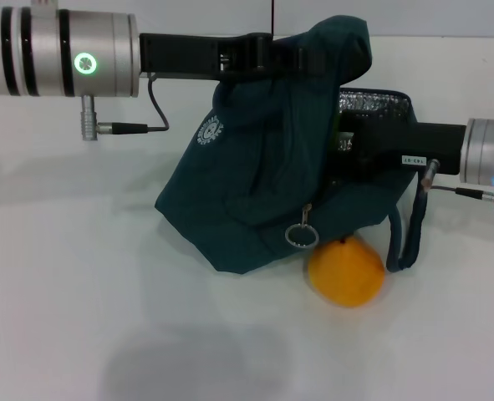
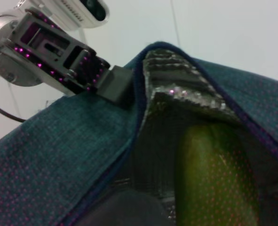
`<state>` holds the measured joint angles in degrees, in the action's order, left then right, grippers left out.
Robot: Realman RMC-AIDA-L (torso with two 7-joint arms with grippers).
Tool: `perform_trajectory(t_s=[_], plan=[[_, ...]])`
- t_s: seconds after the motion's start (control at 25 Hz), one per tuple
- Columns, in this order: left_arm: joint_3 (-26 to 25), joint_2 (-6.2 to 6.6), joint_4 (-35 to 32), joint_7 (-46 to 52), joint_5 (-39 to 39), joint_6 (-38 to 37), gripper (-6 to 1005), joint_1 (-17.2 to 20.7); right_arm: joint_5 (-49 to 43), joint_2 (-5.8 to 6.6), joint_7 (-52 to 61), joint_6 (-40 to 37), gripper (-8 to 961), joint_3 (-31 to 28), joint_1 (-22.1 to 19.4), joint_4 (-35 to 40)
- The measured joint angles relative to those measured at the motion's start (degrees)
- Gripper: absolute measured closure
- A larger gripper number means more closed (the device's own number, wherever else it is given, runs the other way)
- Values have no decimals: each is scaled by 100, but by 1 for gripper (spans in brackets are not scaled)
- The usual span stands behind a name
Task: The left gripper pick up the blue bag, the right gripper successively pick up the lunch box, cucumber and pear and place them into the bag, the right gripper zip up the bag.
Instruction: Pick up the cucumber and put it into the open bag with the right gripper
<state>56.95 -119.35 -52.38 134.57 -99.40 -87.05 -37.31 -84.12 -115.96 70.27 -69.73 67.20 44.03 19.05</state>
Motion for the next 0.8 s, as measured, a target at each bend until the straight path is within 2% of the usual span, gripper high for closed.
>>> perform_trajectory(t_s=[0.44,0.72,0.76,0.8], plan=[[-23,6,0,42,0,-101,933,4,-76,63,873,-187,329,115,-163,321],[-48,8,0,183,1,-170,932,-1,-540,106,1772,-635,326,121,-584,1254],[-51,9,0,201,0,-170,932,-1,-603,114,1948,-758,326,119,-803,1609],[-52,8,0,212,1,-170,932,-1,-604,120,1987,-786,318,118,-852,1684]])
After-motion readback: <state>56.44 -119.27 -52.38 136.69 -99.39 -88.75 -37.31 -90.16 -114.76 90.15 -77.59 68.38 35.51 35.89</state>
